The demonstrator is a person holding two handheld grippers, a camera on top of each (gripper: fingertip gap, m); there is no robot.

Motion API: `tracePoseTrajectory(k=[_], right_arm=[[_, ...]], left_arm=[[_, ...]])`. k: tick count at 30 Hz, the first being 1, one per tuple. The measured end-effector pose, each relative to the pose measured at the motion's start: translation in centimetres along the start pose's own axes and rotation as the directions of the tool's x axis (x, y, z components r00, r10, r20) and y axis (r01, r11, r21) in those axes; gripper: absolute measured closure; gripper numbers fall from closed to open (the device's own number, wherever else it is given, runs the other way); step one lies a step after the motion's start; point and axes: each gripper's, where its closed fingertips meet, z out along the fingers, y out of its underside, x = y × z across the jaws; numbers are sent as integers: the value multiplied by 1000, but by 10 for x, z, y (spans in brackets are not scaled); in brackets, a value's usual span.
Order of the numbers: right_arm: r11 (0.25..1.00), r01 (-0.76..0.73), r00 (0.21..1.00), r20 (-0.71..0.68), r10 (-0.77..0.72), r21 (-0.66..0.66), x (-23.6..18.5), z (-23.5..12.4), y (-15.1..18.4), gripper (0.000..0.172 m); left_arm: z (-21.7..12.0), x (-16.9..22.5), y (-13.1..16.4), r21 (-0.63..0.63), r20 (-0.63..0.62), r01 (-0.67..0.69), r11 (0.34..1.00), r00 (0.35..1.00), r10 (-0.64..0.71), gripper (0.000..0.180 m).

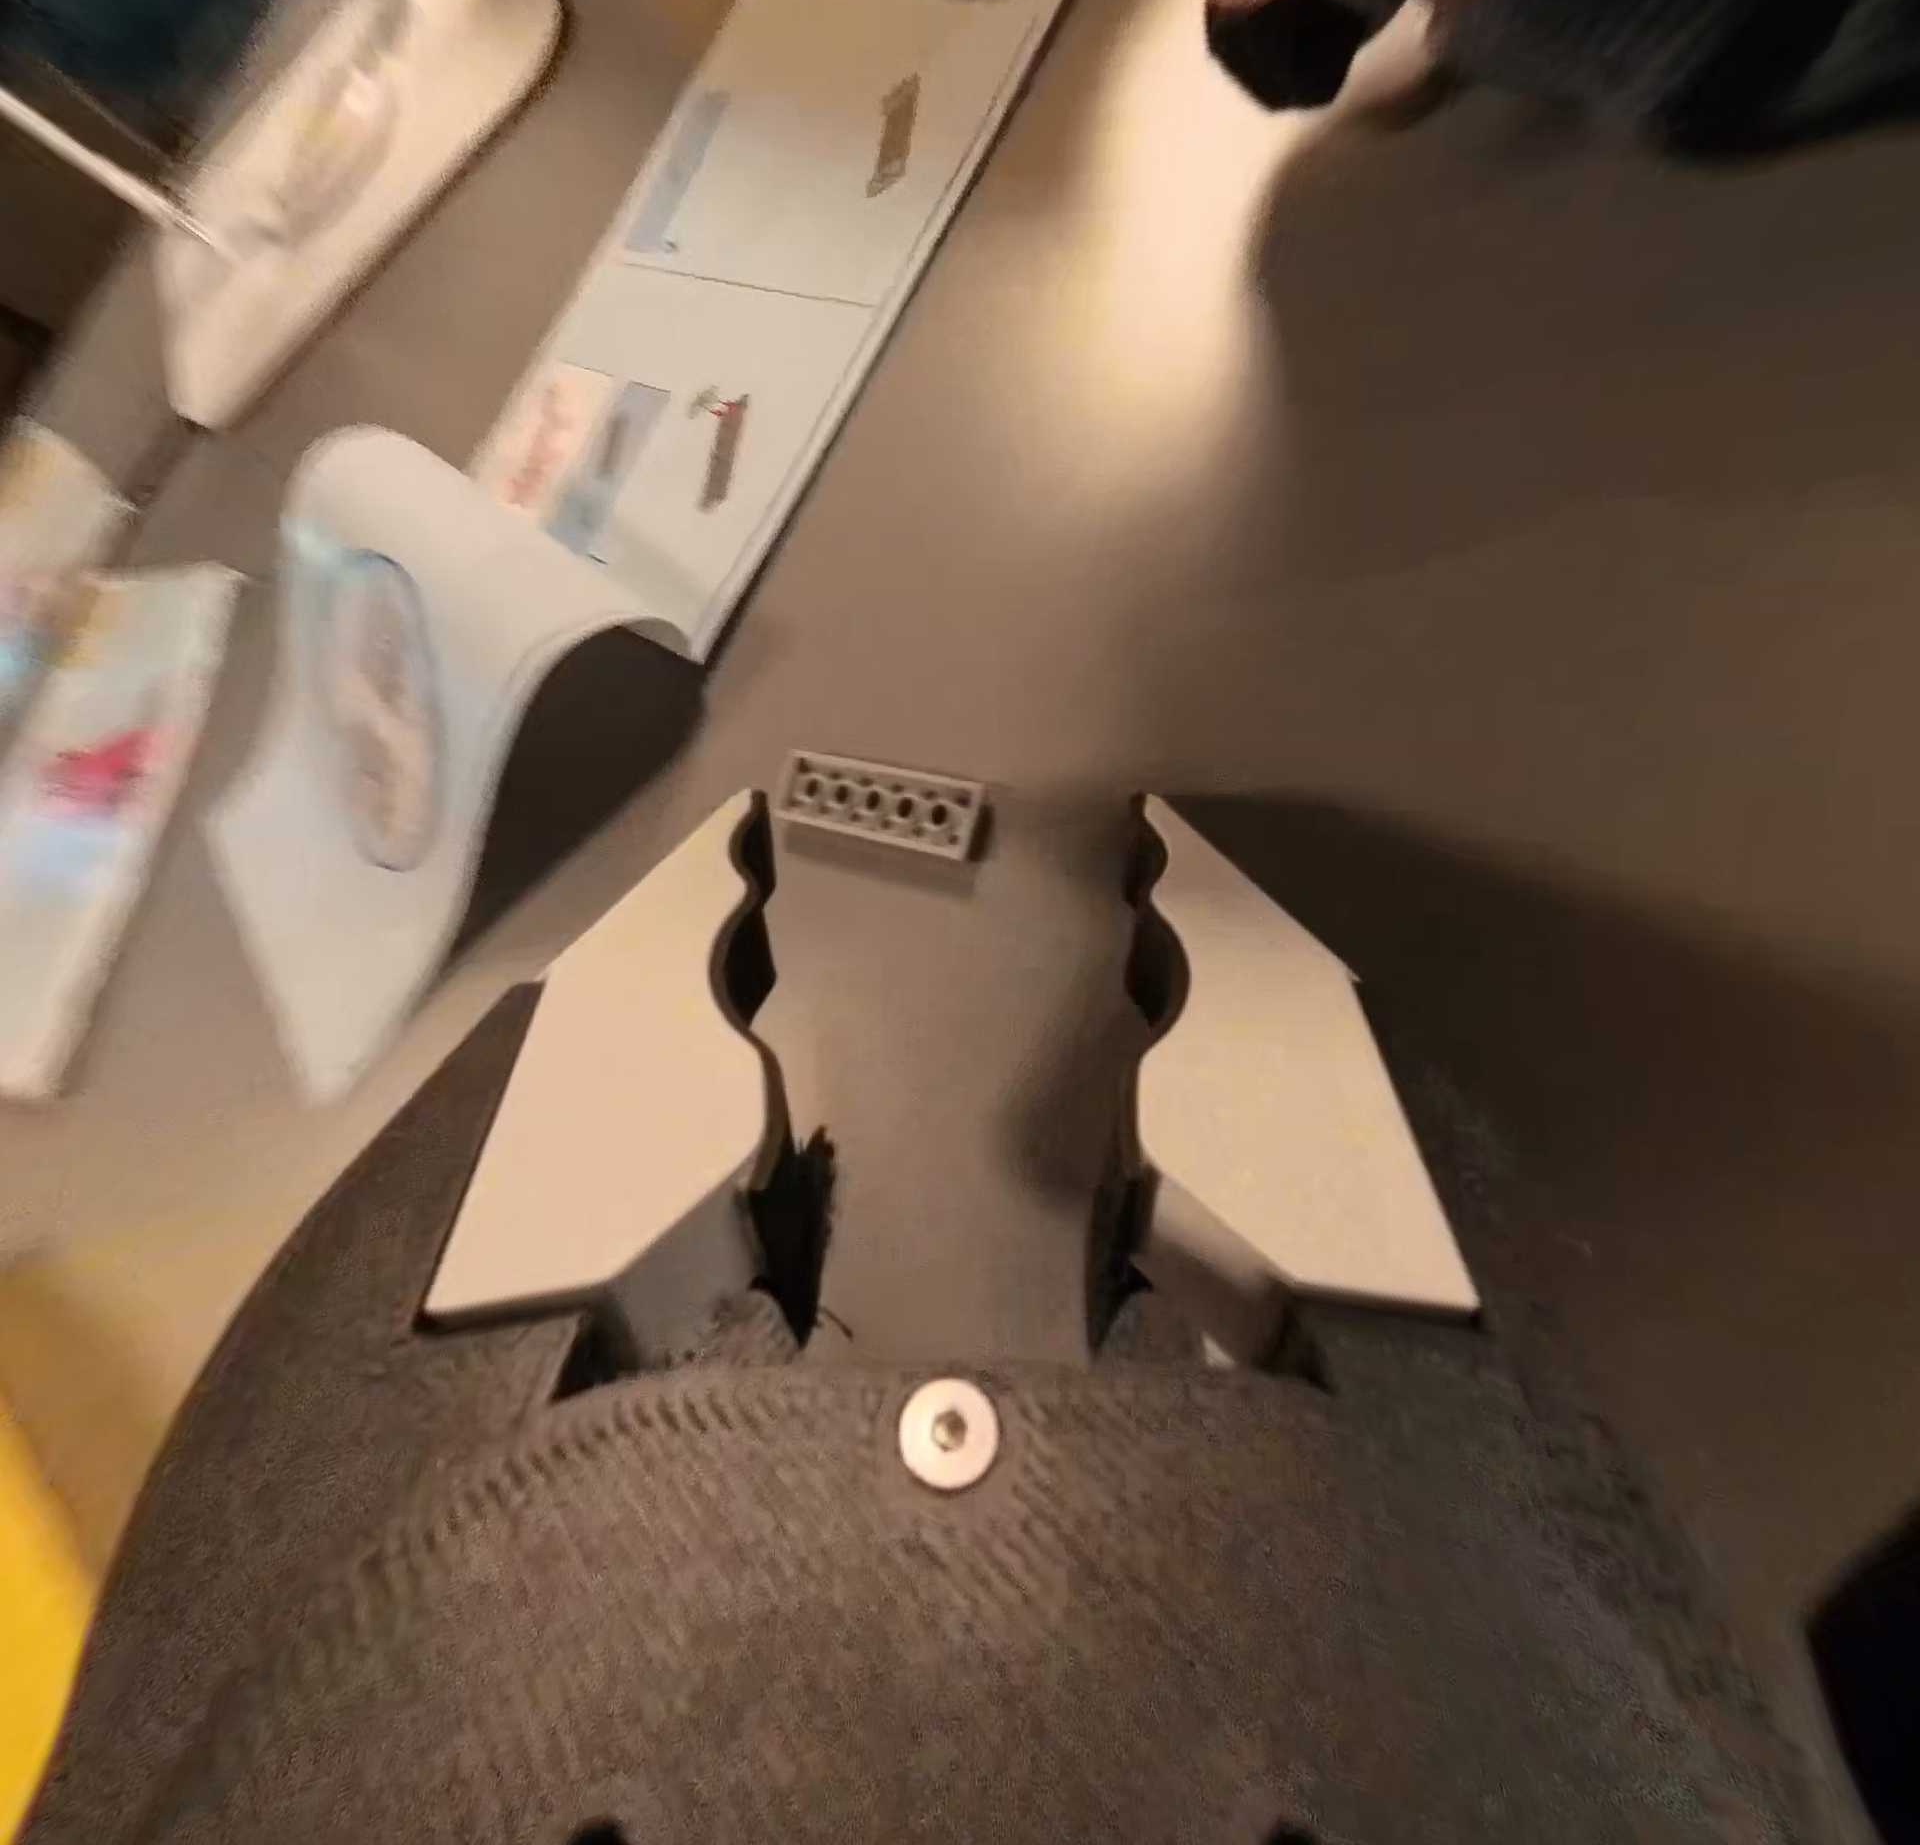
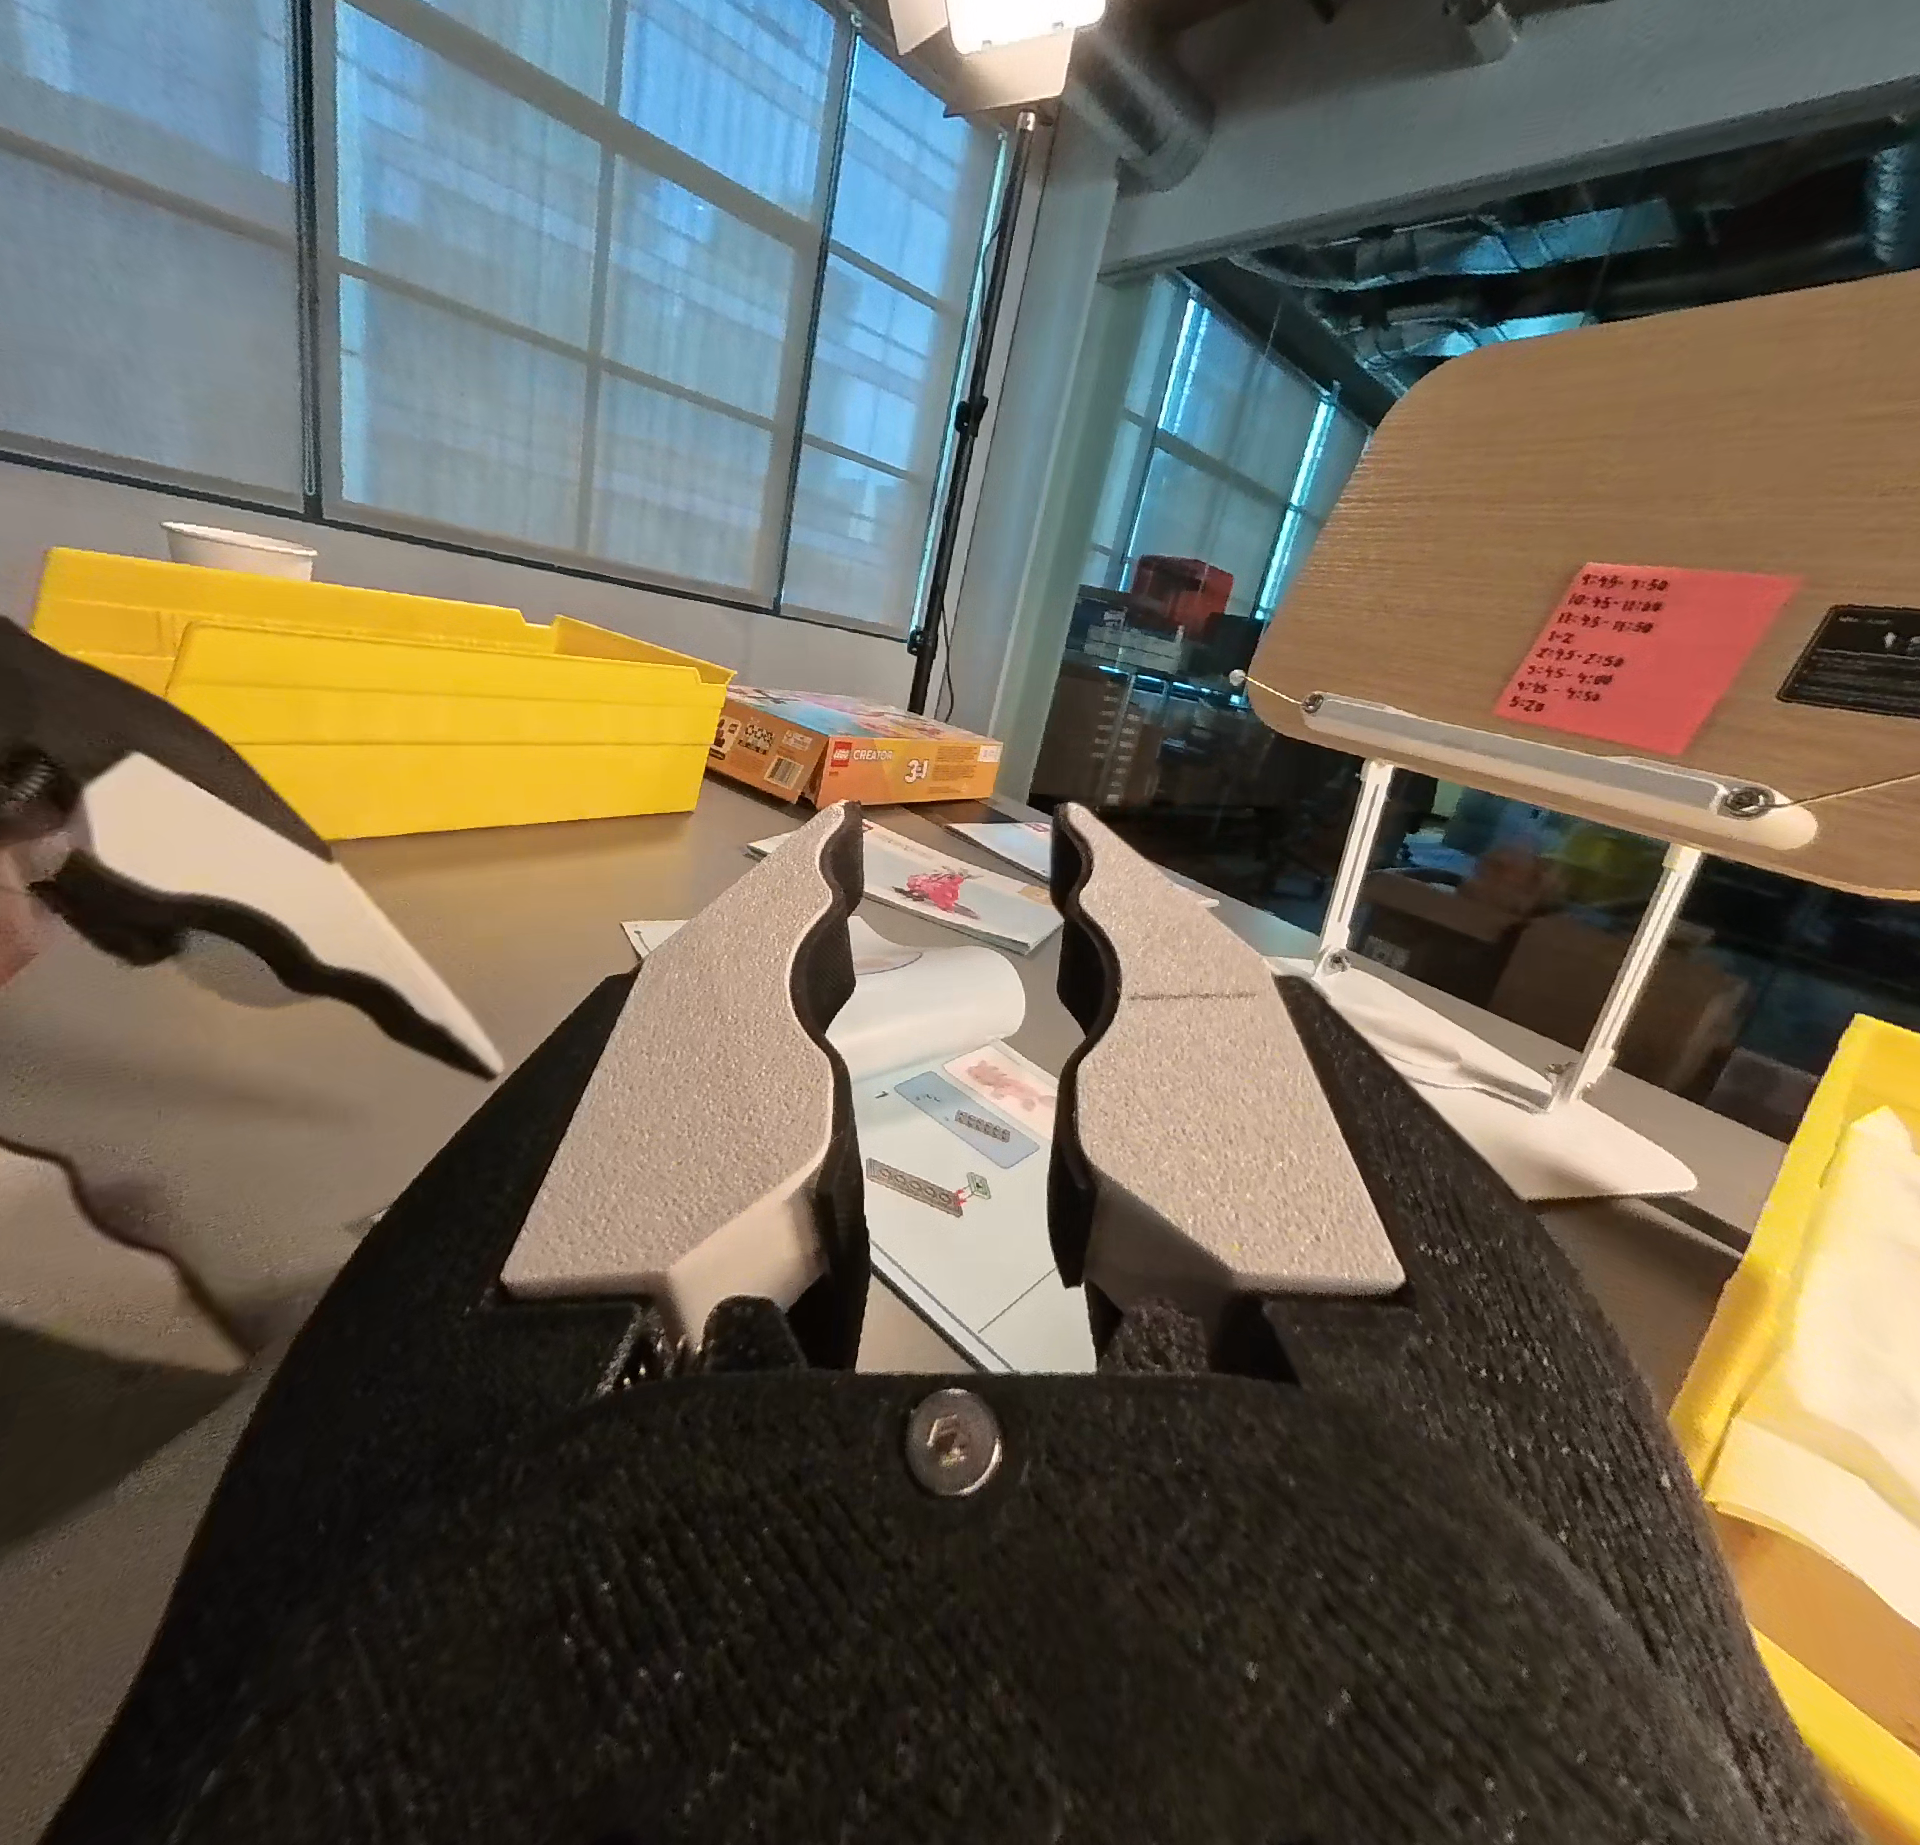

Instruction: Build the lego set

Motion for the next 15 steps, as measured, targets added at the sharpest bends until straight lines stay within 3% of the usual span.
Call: tracePoseTrajectory(k=[3,6,8,15], right_arm=[[1000,-3,1000,1,3,-2,0,0,0,138],[1000,1,1000,-29,-1,1,4,0,0,134],[1000,-5,999,-43,5,0,7,-1,0,133],[1000,-17,999,-43,16,-7,8,0,1,133]], left_arm=[[-4,13,1,-12,-187,269,963,946,-267,99],[-9,28,-3,-61,-355,461,885,819,-451,86],[-14,33,-7,-79,-425,503,861,764,-485,75],[-8,39,-20,-49,-488,523,851,731,-477,70]])
